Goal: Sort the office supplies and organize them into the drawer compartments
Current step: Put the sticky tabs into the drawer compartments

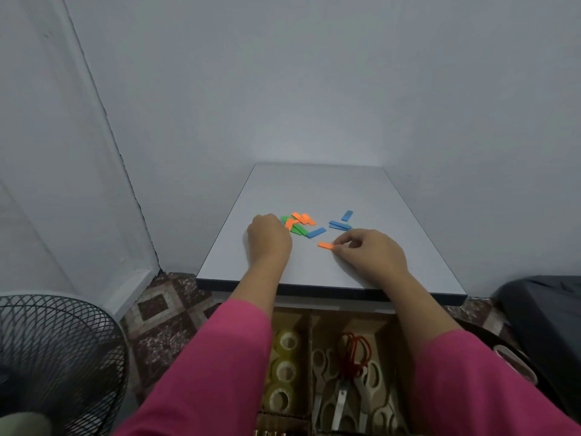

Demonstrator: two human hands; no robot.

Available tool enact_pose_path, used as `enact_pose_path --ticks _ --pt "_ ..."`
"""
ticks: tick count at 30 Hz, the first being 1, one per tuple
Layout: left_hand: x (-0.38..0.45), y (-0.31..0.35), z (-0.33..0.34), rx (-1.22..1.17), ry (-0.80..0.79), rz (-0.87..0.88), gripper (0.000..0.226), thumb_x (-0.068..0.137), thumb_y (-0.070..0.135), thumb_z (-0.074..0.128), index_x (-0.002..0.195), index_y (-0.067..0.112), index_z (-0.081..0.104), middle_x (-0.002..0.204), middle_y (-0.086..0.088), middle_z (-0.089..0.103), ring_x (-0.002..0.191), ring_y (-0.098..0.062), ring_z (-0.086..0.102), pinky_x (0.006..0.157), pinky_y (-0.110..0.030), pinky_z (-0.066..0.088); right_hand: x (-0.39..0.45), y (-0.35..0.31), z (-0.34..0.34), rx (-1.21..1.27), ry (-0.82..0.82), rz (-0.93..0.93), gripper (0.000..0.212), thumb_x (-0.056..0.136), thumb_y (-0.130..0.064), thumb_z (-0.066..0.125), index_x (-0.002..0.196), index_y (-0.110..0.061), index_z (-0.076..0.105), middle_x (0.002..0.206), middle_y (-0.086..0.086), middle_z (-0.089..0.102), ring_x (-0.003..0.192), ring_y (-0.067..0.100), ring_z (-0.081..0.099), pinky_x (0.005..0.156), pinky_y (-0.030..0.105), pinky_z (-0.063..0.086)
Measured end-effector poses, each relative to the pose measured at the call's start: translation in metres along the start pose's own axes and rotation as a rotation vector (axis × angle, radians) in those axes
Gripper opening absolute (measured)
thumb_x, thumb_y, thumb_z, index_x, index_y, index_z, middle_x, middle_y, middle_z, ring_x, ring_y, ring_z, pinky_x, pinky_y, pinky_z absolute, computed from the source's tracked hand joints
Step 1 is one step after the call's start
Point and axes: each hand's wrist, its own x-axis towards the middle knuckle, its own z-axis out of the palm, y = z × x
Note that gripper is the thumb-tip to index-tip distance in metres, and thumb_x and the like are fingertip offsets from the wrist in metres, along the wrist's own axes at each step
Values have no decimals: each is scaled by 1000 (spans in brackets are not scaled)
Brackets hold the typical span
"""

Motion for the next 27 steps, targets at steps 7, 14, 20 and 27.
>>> enact_pose_path --ticks 7,14,20,27 --pt "-7 2 -6 -38 6 25 22 97 17 51 104 3 67 107 -14 57 96 -28 58 82 -39 51 1 10 1 138 9 35 6 86 -38 63 84 -39 68 85 -18 63 81 5 54 69 24 48" --pt "-13 6 -8 6 -31 69 22 94 25 57 100 5 65 105 -9 55 98 -23 52 78 -30 45 1 11 -1 183 -31 38 6 85 -39 64 83 -39 70 86 -21 63 85 4 54 74 25 48" --pt "-18 1 -9 -161 -99 143 26 92 24 55 73 9 64 82 -7 61 82 -22 58 67 -39 49 1 12 0 252 -7 51 6 85 -37 65 83 -37 70 85 -23 63 86 2 54 72 24 44" --pt "-31 6 -17 -259 -386 212 9 86 27 68 81 20 70 82 9 64 86 -10 58 79 -33 53 2 11 -1 232 -3 42 6 85 -36 65 82 -36 70 83 -20 64 83 1 54 66 20 42"
